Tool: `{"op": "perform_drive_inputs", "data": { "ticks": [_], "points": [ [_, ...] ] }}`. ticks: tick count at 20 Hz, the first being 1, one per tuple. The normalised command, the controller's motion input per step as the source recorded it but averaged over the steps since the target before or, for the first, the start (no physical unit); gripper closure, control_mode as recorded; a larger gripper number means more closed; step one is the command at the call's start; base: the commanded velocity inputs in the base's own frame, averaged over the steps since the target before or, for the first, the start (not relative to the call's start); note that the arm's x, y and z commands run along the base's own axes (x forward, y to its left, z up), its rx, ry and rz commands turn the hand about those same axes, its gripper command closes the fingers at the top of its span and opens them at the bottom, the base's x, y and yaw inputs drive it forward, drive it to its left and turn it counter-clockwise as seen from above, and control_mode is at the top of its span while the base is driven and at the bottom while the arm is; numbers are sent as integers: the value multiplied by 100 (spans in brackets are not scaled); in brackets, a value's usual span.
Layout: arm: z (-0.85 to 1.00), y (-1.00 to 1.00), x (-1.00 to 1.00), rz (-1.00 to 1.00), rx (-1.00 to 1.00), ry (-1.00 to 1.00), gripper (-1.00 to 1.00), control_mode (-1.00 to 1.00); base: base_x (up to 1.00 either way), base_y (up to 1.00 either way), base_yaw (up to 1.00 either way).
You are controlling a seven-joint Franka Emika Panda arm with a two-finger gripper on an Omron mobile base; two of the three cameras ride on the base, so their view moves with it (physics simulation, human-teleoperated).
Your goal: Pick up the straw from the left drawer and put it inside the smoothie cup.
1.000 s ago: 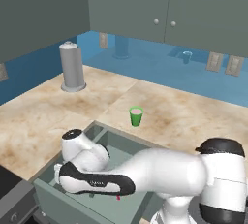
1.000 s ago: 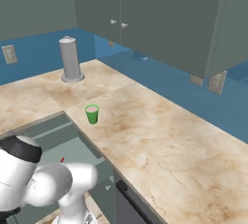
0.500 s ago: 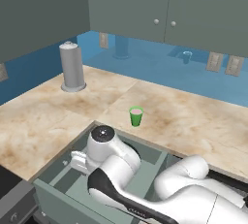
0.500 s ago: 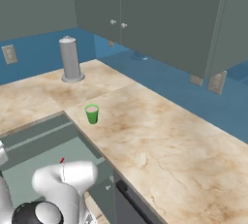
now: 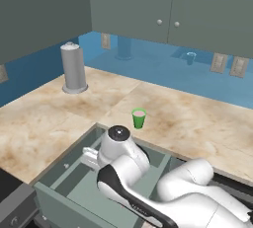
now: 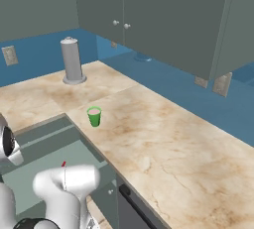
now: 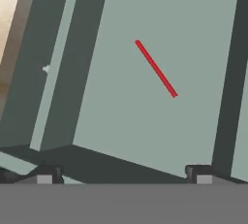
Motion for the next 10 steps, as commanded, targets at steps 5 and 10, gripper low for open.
{"op": "perform_drive_inputs", "data": {
  "ticks": [5, 10],
  "points": [
    [0, 0, 38, 7, -8, 5, -100, -100, 0, 0, 0],
    [-6, -4, 10, 19, -9, 0, -100, -100, 0, 0, 0]
  ]
}}
